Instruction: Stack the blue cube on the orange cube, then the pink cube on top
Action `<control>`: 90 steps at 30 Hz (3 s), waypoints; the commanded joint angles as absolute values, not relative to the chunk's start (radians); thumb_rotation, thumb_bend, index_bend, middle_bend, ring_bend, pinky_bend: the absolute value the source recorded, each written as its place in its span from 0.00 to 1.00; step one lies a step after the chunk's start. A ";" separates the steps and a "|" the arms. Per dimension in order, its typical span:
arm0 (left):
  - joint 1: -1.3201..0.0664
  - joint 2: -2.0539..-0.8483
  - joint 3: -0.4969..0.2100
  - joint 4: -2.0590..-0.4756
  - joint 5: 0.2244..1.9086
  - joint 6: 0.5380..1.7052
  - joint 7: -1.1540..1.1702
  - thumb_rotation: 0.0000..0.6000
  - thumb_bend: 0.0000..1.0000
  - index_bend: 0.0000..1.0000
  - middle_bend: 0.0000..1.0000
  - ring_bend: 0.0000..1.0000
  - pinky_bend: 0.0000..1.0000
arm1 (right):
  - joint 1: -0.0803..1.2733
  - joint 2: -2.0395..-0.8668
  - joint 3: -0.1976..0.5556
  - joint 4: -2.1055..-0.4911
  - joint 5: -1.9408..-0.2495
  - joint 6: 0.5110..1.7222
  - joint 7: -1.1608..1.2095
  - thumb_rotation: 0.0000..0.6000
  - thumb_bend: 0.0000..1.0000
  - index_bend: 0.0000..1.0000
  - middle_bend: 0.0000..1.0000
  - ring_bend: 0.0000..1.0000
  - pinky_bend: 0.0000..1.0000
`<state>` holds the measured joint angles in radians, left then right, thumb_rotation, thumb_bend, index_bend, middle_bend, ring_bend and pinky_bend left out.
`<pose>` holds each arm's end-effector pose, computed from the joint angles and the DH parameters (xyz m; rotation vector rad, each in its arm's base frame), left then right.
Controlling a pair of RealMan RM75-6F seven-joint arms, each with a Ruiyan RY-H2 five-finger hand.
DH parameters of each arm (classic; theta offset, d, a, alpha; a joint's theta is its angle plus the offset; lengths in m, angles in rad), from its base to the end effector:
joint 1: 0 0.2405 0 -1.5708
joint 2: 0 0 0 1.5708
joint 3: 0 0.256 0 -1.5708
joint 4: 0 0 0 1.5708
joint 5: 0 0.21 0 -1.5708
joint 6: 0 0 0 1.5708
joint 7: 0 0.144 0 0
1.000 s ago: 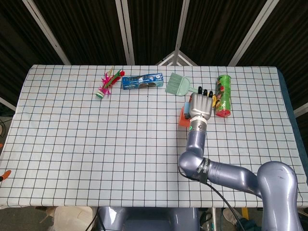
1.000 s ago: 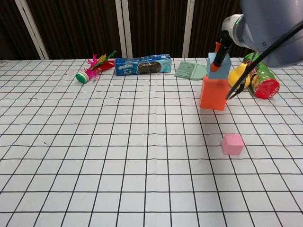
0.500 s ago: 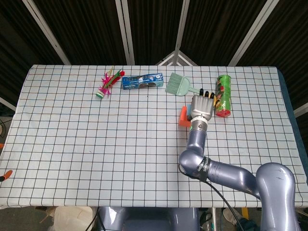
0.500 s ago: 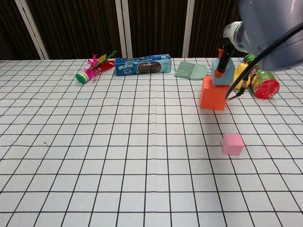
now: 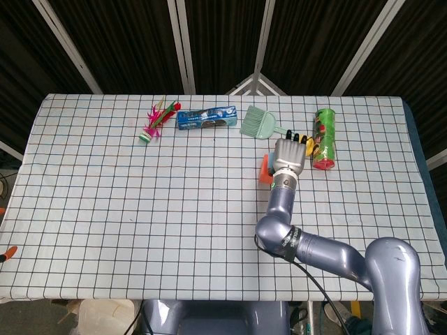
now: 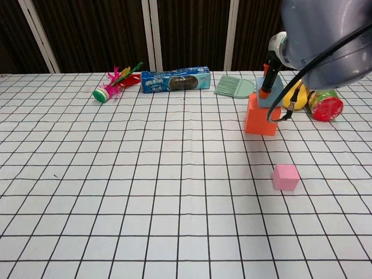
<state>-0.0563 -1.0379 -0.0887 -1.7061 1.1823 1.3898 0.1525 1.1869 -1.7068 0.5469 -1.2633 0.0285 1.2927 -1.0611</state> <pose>-0.3458 0.1717 0.1846 -1.1842 -1.0044 -0.6020 -0.0720 -0.4413 0.0098 1.2677 -1.1605 0.4747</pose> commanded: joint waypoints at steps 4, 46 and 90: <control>-0.057 -1.037 -0.089 -1.704 1.180 1.387 0.150 1.00 0.21 0.22 0.01 0.00 0.02 | 1.189 -1.712 0.563 -1.262 0.025 1.302 -1.077 1.00 0.90 0.84 0.09 0.09 0.00; -0.056 -1.034 -0.088 -1.704 1.181 1.389 0.143 1.00 0.21 0.22 0.01 0.00 0.02 | 1.182 -1.736 0.627 -1.258 0.027 1.310 -1.136 1.00 0.87 0.73 0.09 0.09 0.00; -0.065 -1.045 -0.077 -1.712 1.190 1.379 0.175 1.00 0.21 0.22 0.01 0.00 0.02 | 0.945 -1.345 0.624 -1.992 0.117 1.450 -1.170 1.00 0.42 0.00 0.07 0.05 0.00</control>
<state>-0.0655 -1.0447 -0.0777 -1.7111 1.1894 1.3789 0.1749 1.0131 -1.4325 0.6481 -1.8841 0.1394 1.4165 -1.2014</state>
